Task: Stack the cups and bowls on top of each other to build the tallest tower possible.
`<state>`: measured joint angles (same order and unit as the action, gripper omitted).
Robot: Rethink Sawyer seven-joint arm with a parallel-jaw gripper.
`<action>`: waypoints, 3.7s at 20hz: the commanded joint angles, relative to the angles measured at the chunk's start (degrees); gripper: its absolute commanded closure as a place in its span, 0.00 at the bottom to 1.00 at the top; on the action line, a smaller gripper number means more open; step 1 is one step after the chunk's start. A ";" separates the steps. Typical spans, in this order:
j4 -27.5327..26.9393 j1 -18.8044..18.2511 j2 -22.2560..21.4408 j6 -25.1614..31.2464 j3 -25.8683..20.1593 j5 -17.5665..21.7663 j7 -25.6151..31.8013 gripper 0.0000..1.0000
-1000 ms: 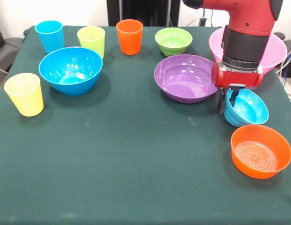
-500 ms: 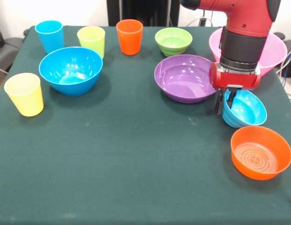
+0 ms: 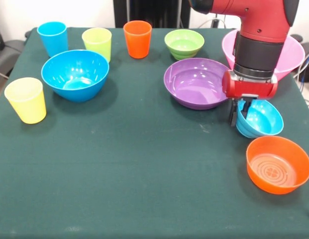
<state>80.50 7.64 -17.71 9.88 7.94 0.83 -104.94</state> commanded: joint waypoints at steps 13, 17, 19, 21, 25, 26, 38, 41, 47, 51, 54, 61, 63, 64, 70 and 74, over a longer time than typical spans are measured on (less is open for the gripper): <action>-5.53 -1.76 11.49 -2.69 -2.54 1.06 -6.40 1.00; -5.75 -2.19 11.94 -3.22 -2.99 1.26 -6.33 1.00; -5.74 -2.32 11.98 -3.24 -3.11 1.29 -6.27 1.00; -5.61 -2.38 11.83 -3.08 -3.14 1.30 -6.15 1.00; -5.27 -2.82 11.49 -2.89 -3.61 1.42 -5.49 1.00; -5.32 -2.84 11.48 -2.92 -3.63 1.62 -5.20 1.00; -5.04 -2.93 11.48 -3.29 -3.66 1.42 -5.33 0.00; -4.94 -3.04 11.48 -3.29 -3.78 1.42 -5.31 0.00; -5.65 -3.26 11.94 -3.61 -3.26 1.71 -5.01 0.00; -6.50 -3.50 12.09 -3.50 -2.53 2.25 -4.25 0.00; -7.14 -3.94 12.16 -3.27 -2.10 2.71 -3.55 0.00; -7.68 -5.72 11.66 -2.35 -2.75 4.05 -1.50 0.00; -7.86 -6.22 11.55 -2.21 -2.89 4.47 -0.93 0.00; -7.96 -6.49 11.46 -2.02 -3.00 4.70 -0.57 0.00; -8.21 -8.32 10.98 -1.57 -4.07 6.30 1.32 0.00; -8.77 -9.19 10.79 -1.17 -4.49 7.41 1.91 0.00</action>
<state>72.71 0.45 -11.95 5.13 9.20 2.66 -104.95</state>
